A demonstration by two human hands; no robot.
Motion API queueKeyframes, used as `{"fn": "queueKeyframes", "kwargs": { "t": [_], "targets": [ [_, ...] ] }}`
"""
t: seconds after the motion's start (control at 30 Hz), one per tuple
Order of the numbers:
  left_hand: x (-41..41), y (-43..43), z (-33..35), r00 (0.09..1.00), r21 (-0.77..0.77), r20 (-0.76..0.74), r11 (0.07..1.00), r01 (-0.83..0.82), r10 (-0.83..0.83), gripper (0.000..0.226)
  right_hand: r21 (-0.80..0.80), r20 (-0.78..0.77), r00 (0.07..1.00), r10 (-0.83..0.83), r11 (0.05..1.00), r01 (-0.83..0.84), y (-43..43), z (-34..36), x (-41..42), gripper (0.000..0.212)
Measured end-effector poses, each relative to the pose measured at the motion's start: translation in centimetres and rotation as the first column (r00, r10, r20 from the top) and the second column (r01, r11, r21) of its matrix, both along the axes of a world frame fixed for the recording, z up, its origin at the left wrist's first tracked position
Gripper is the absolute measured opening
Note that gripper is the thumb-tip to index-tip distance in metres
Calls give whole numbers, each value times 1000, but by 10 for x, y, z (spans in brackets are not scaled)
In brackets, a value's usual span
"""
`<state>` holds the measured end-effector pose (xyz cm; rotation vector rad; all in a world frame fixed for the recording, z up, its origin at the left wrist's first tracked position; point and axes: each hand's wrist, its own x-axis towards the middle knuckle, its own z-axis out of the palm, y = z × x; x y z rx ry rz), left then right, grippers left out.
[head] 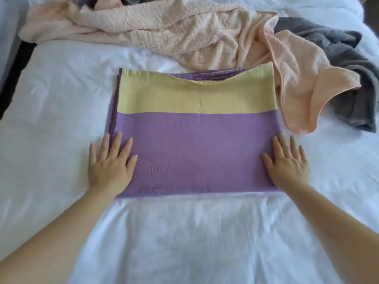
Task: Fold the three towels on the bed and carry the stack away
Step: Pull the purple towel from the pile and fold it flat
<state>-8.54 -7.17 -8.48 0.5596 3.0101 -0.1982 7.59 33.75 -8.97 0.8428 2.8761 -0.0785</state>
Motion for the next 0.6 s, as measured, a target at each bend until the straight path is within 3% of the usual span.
{"fn": "queueKeyframes", "kwargs": {
  "t": [0.07, 0.13, 0.23, 0.47, 0.6],
  "targets": [
    [25, 21, 7, 996, 97, -51, 993, 72, -68, 60, -56, -113, 992, 60, 996, -67, -43, 9, 4, 63],
    [60, 50, 7, 969, 159, -40, 956, 245, -242, 58, -151, -177, 961, 213, 959, -241, -95, 12, 1, 63],
    [94, 68, -5, 941, 171, 67, 933, 315, -330, 61, -192, -118, 904, 411, 883, -427, -143, -1, 6, 61],
    [64, -20, -13, 985, -23, 91, 989, 146, -143, 86, -66, 29, 963, 268, 962, -266, -35, -12, 61, 85],
    [59, -52, 0, 991, 54, 47, 991, 122, -124, 72, -44, -1, 957, 290, 956, -290, 2, -9, 76, 64]
  ]
}}
